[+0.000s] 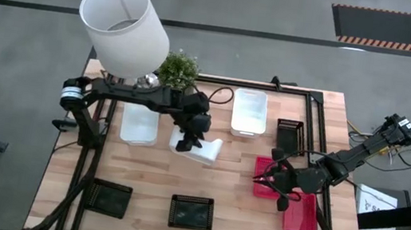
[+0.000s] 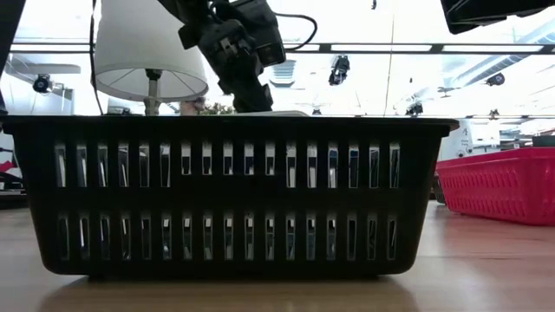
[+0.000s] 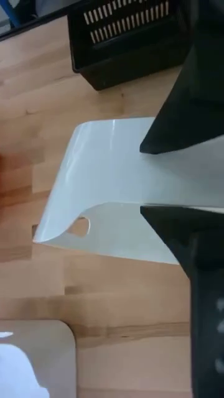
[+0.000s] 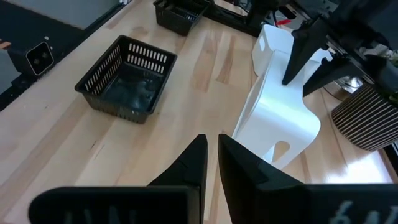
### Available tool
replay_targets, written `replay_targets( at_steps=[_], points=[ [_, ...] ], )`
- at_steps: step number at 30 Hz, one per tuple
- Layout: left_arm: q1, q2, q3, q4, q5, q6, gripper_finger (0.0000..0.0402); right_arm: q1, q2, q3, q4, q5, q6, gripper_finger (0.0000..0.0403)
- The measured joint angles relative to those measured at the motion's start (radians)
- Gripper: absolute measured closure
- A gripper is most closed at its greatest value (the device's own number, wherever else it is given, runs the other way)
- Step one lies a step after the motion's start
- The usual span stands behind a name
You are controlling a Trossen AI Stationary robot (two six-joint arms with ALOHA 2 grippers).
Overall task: Stack baskets by color
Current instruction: Adjust the middle white bin on the table
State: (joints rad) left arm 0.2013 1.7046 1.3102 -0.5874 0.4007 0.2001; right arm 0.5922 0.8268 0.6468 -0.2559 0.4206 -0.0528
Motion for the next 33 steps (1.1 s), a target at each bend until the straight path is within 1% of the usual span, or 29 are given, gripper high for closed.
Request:
replay_targets(
  at_steps=[7,9,10,13,14,18,22,28,33],
  points=[
    [-0.043,-0.005,0.001,-0.019,0.011,0.053,0.0384,0.0,0.0,0.0,0.0,0.0,0.001,0.0371],
    [-0.063,-0.005,-0.004,-0.038,-0.033,0.057,0.0397,0.0,0.0,0.0,0.001,0.0,0.001,0.0371],
    [-0.074,-0.003,-0.007,-0.044,-0.052,0.057,0.0399,0.0,0.0,0.0,0.002,0.0,0.001,0.0371],
    [-0.124,-0.014,-0.006,-0.033,-0.191,0.046,0.0401,0.0,0.0,0.0,0.006,0.0,0.006,0.0371],
    [-0.141,-0.019,-0.005,-0.033,-0.222,0.039,0.0401,0.0,0.0,0.0,0.007,0.0,0.008,0.0371],
    [-0.184,-0.016,-0.01,-0.032,-0.277,-0.025,0.0401,0.0,0.0,0.0,0.007,0.0,0.01,0.0371],
    [-0.209,-0.017,-0.009,-0.017,-0.368,-0.083,0.0401,0.0,0.0,0.0,0.008,0.0,0.011,0.0371],
    [-0.212,-0.019,-0.01,-0.014,-0.498,-0.069,0.0401,0.0,0.0,-0.015,0.026,0.0,0.018,0.0371],
    [-0.21,-0.02,-0.092,0.108,-0.711,-0.053,0.0401,0.0,0.0,-0.073,0.143,0.001,0.016,0.0371]
  ],
)
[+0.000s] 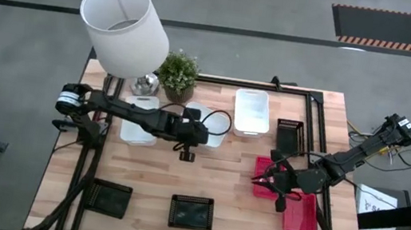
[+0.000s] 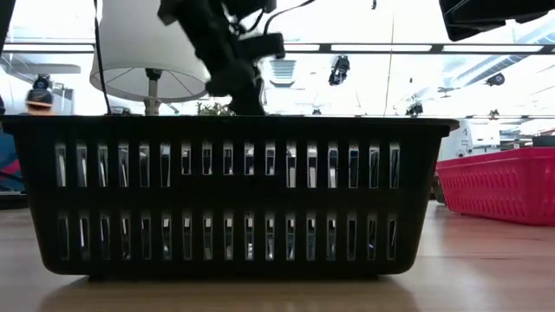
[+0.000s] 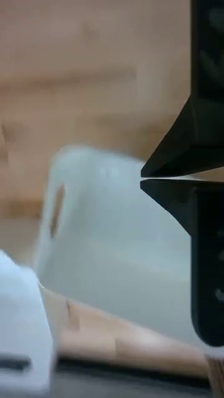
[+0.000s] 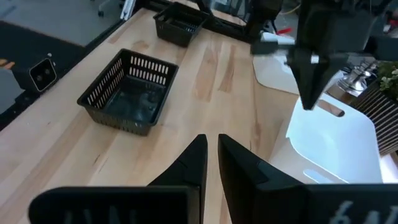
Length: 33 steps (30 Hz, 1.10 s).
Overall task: Stack baskets by color
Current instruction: Adjust the middle white bin on the table
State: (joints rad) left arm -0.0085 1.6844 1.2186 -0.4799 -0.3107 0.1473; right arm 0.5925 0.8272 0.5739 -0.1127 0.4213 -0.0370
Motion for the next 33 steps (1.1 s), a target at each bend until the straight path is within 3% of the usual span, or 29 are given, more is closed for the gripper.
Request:
replay_targets(
  at_steps=[7,16,24,33],
  points=[
    [0.003,0.0,-0.109,0.028,-0.168,-0.009,0.0401,-0.004,0.0,-0.061,0.106,0.037,0.011,0.0371],
    [0.004,0.005,-0.163,0.049,-0.166,-0.116,0.0401,-0.004,0.0,-0.058,0.127,0.052,-0.002,0.0371],
    [0.002,0.005,-0.205,0.148,-0.116,-0.151,0.0401,-0.004,0.0,-0.059,0.127,0.052,-0.007,0.0371],
    [-0.001,0.003,-0.2,0.148,0.073,-0.341,0.0401,-0.004,0.0,-0.059,0.126,0.052,-0.001,0.0371]
  ],
)
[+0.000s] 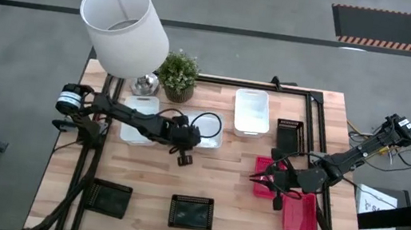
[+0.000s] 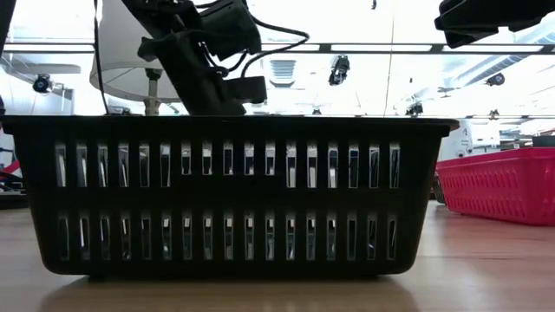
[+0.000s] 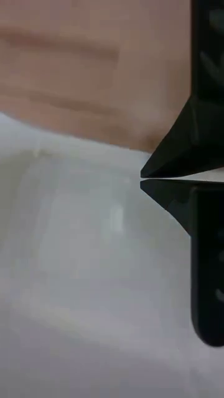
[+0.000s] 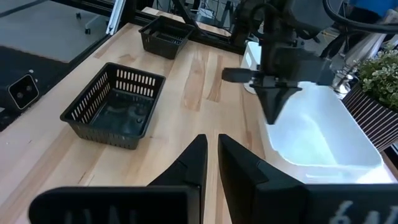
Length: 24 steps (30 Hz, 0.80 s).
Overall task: Stack baskets by color
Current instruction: Adjust the middle white bin on the table
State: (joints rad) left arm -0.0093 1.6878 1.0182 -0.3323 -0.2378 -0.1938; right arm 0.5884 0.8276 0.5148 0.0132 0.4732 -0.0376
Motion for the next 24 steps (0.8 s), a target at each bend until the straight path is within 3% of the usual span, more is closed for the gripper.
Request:
replay_targets(
  at_steps=[3,14,19,24],
  points=[
    [-0.006,-0.002,0.003,0.0,0.055,-0.03,0.0401,0.0,0.0,0.0,0.0,0.0,0.003,0.0371],
    [-0.013,-0.13,0.01,-0.025,0.028,0.081,0.0401,0.0,0.0,0.0,0.0,0.0,0.02,0.0371],
    [-0.059,-0.234,0.008,-0.069,0.181,0.045,0.0401,0.0,0.0,-0.001,0.002,0.0,0.028,0.0371],
    [-0.135,-0.224,-0.02,-0.169,0.31,-0.062,0.0402,0.0,0.0,-0.001,0.013,0.001,0.021,0.0371]
  ],
)
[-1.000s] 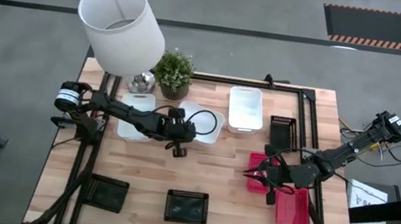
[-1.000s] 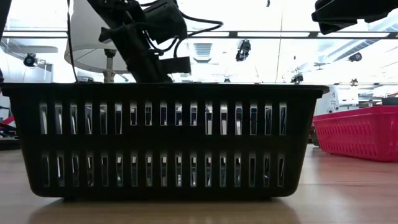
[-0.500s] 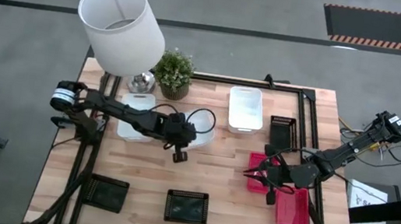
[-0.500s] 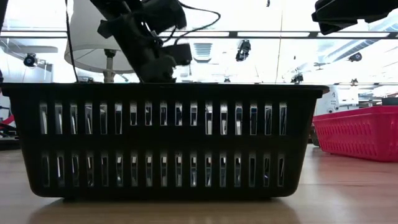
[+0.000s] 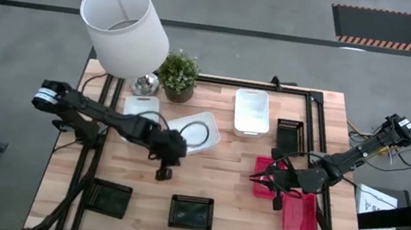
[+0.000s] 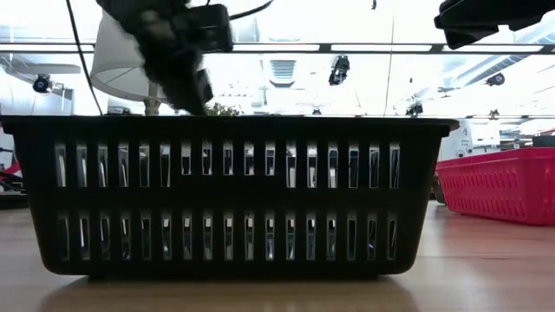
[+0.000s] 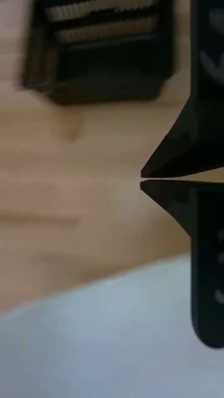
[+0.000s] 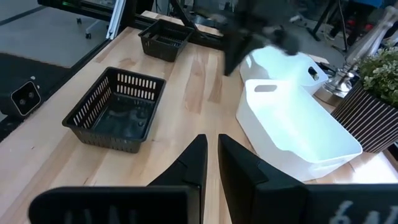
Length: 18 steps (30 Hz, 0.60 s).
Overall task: Stack baskets by color
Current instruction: Adjust the middle white bin on the table
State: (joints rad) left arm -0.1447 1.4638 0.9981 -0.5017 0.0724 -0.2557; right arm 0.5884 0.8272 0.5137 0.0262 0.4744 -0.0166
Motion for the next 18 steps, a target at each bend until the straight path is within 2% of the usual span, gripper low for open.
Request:
replay_targets(
  at_steps=[3,14,18],
  points=[
    [-0.018,0.009,-0.02,-0.007,-0.007,-0.028,0.0402,-0.003,0.0,0.0,0.01,0.0,-0.018,0.0372],
    [0.035,0.003,-0.095,-0.049,-0.323,-0.082,0.0402,-0.013,0.0,0.0,0.016,0.0,-0.011,0.0372],
    [0.049,-0.02,-0.095,-0.089,-0.398,-0.094,0.0402,-0.013,0.0,0.0,0.016,0.0,-0.009,0.0371]
  ],
)
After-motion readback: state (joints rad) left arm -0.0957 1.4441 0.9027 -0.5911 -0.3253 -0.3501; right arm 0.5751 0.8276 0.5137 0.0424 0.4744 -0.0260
